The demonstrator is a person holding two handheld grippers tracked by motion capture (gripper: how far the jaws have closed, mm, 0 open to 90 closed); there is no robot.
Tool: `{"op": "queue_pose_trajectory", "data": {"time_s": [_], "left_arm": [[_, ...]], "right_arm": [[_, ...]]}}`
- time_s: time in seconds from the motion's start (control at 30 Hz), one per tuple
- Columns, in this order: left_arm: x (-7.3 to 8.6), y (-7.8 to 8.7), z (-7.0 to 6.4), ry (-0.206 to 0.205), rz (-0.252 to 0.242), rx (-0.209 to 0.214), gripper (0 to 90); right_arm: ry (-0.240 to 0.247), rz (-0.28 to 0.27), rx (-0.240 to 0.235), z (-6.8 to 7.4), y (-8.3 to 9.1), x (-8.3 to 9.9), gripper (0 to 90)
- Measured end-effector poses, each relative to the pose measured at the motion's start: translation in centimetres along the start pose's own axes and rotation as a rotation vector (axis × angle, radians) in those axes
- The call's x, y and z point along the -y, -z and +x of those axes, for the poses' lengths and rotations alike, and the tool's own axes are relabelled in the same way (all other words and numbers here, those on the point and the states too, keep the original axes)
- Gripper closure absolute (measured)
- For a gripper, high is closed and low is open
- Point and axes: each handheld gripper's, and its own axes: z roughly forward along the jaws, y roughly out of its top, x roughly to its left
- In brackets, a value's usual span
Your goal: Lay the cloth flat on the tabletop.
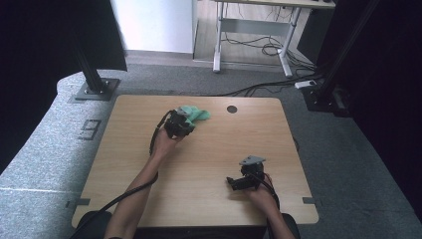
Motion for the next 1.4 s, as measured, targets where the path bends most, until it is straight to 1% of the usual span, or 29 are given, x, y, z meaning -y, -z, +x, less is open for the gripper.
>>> {"op": "queue_pose_trajectory", "data": {"time_s": [0.03, 0.17, 0.2, 0.37, 0.43, 0.47, 0.5, 0.53, 0.63, 0.77, 0.9, 0.97, 1.07, 1.17, 1.23, 1.27, 1.4], "left_arm": [[0.0, -0.3, 0.1, 0.004, 0.004, 0.002, 69.1], [0.2, -1.4, 0.4, -0.014, 0.040, -0.029, 70.0], [0.3, -1.8, 0.5, -0.014, 0.050, -0.034, 70.0], [1.2, -3.1, 1.1, 0.011, 0.081, -0.051, 69.9], [1.7, -3.6, 1.2, 0.009, 0.094, -0.068, 70.0], [1.8, -3.6, 1.3, 0.016, 0.085, -0.063, 71.1], [1.9, -3.5, 1.5, 0.038, 0.074, -0.060, 72.2], [2.0, -3.5, 1.6, 0.042, 0.072, -0.062, 76.2], [2.2, -3.4, 1.8, 0.057, 0.071, -0.060, 83.9], [2.2, -3.1, 1.6, 0.042, 0.088, -0.059, 87.3], [2.5, -2.7, 1.0, 0.021, 0.098, -0.034, 87.9], [2.8, -2.3, 0.5, 0.011, 0.101, -0.023, 87.9], [3.3, -1.6, -0.2, 0.005, 0.100, 0.002, 87.9], [4.0, -0.8, -1.0, 0.006, 0.090, 0.040, 87.8], [4.5, -0.3, -1.6, 0.005, 0.089, 0.057, 87.7], [4.7, 0.0, -1.9, -0.003, 0.090, 0.062, 87.6], [5.6, 1.0, -3.0, 0.001, 0.080, 0.095, 87.6]], "right_arm": [[0.001, 0.000, 0.000, 0.0, 0.0, 0.0, 0.0], [0.000, -0.001, 0.001, 0.0, 0.0, 0.0, 0.0], [0.000, -0.001, 0.000, 0.0, 0.0, 0.0, 0.0], [0.000, -0.001, 0.000, 0.0, 0.0, 0.0, 0.0], [0.001, -0.001, 0.000, 0.0, 0.0, 0.0, 0.0], [0.001, 0.000, 0.000, 0.0, 0.0, 0.0, 0.0], [0.001, 0.000, 0.000, 0.0, 0.0, 0.0, 0.0], [0.000, 0.000, 0.000, 0.0, 0.0, 0.0, 0.0], [0.000, 0.000, 0.000, 0.0, 0.0, 0.0, 0.0], [0.000, 0.000, 0.000, 0.0, 0.0, 0.0, 0.0], [0.000, 0.000, 0.000, 0.0, 0.0, 0.0, 0.0], [-0.002, 0.001, 0.000, 0.0, 0.0, 0.0, 0.0], [-0.003, 0.001, 0.000, 0.0, 0.0, 0.0, 0.0], [-0.002, 0.001, 0.000, 0.0, 0.0, 0.0, 0.0], [-0.004, 0.002, 0.000, 0.0, 0.0, 0.0, 0.0], [-0.004, 0.002, 0.000, 0.0, 0.0, 0.0, 0.0], [-0.004, 0.002, 0.000, 0.0, 0.0, 0.0, 0.0]]}}
